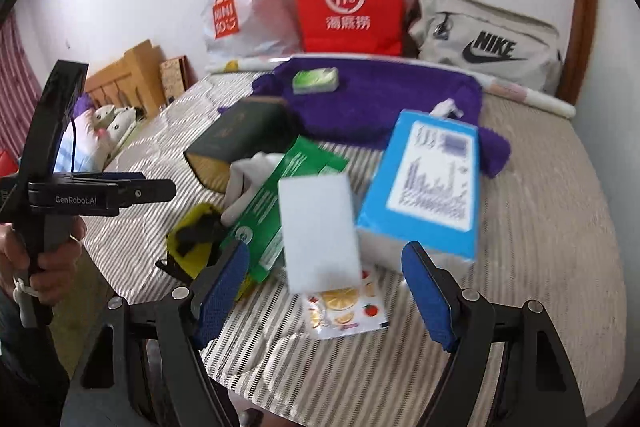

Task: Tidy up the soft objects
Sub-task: 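Move both grippers back toward the remaining items beside the tin, then grasp the dark green sachet with the left gripper while the right gripper grasps the white sponge block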

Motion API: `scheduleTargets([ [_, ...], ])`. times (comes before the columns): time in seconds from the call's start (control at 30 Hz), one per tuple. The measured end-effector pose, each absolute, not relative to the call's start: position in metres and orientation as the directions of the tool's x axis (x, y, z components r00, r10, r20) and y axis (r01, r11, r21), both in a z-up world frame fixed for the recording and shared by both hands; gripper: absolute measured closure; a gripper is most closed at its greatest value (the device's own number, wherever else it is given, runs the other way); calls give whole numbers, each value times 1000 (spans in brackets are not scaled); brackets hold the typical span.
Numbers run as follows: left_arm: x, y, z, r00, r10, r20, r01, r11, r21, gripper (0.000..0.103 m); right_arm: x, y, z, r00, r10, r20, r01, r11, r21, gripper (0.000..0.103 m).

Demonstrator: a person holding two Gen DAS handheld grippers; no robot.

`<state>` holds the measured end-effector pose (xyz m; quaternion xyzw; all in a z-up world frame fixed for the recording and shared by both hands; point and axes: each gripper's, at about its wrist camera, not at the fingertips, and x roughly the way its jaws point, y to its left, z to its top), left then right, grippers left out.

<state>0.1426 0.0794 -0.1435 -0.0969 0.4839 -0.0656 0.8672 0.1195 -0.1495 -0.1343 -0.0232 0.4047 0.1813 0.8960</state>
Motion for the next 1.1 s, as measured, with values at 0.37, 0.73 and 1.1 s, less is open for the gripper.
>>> scheduleTargets([
  [0.37, 140, 69, -153, 527, -219, -821, 49, 972, -228, 13, 147, -141, -172, 530, 387, -755, -363, 908, 211, 43],
  [0.73, 138, 42, -151, 530, -235, -815, 109, 972, -210, 13, 127, -168, -160, 575, 431, -696, -360, 897, 257, 54],
  [1.1, 152, -26, -146, 553, -244, -796, 248, 961, -122, 13, 97, -214, -163, 596, 293, -748, -295, 946, 136, 54],
])
